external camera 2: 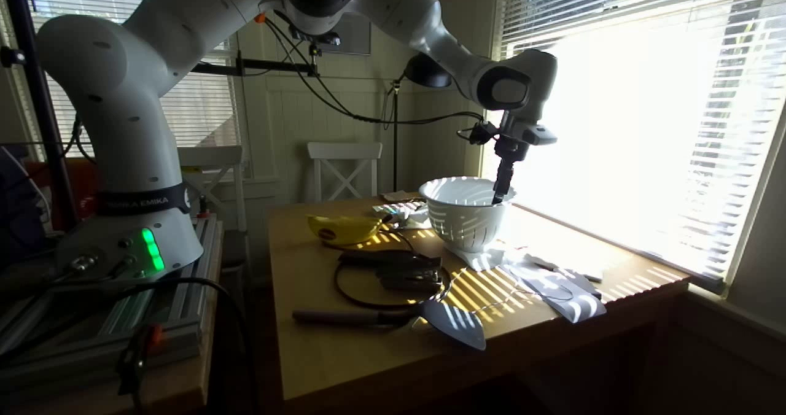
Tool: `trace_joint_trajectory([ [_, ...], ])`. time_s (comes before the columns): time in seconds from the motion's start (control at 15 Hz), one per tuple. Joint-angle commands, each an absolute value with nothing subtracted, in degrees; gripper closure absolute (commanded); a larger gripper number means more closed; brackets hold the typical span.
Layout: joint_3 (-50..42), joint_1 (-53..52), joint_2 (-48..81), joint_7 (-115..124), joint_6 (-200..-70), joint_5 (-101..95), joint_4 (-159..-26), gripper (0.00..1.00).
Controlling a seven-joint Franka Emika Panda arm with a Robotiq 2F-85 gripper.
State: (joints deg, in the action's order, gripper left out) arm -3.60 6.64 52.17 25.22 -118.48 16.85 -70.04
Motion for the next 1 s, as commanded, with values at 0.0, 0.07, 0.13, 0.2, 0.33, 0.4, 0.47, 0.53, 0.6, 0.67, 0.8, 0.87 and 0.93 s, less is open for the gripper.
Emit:
trace_joint_trajectory([
  [0.0, -4.1, 6.3, 52.3, 25.5, -118.1, 15.8, -69.4, 0.0],
  [0.07, -4.2, 6.1, 52.3, 25.6, -118.0, 15.6, -69.3, 0.0],
  [0.13, -4.2, 6.0, 52.3, 25.6, -118.0, 15.6, -69.4, 0.0],
  [0.2, -4.2, 6.0, 52.3, 25.6, -118.0, 15.6, -69.4, 0.0],
  [0.33, -5.1, 5.5, 52.4, 26.8, -117.9, 14.7, -69.3, 0.0],
  [0.4, -5.5, 5.2, 52.3, 27.6, -118.2, 14.4, -69.5, 0.0],
  [0.47, -5.3, 5.4, 52.4, 27.2, -118.8, 14.8, -69.5, 0.0],
  [0.53, -5.4, 5.3, 52.4, 27.4, -118.6, 14.7, -69.4, 0.0],
  [0.6, -4.9, 5.6, 52.4, 26.1, -118.9, 14.9, -69.4, 0.0],
  [0.67, -5.0, 5.5, 52.5, 25.7, -119.3, 14.6, -69.4, 0.0],
  [0.8, -4.3, 5.8, 52.5, 22.5, -119.1, 14.2, -69.2, 0.0],
  [0.87, -2.8, 1.4, 53.8, 24.8, -120.1, 13.8, -67.7, 0.0],
  [0.93, -1.6, 1.5, 54.1, 21.8, -118.0, 13.4, -66.7, 0.0],
])
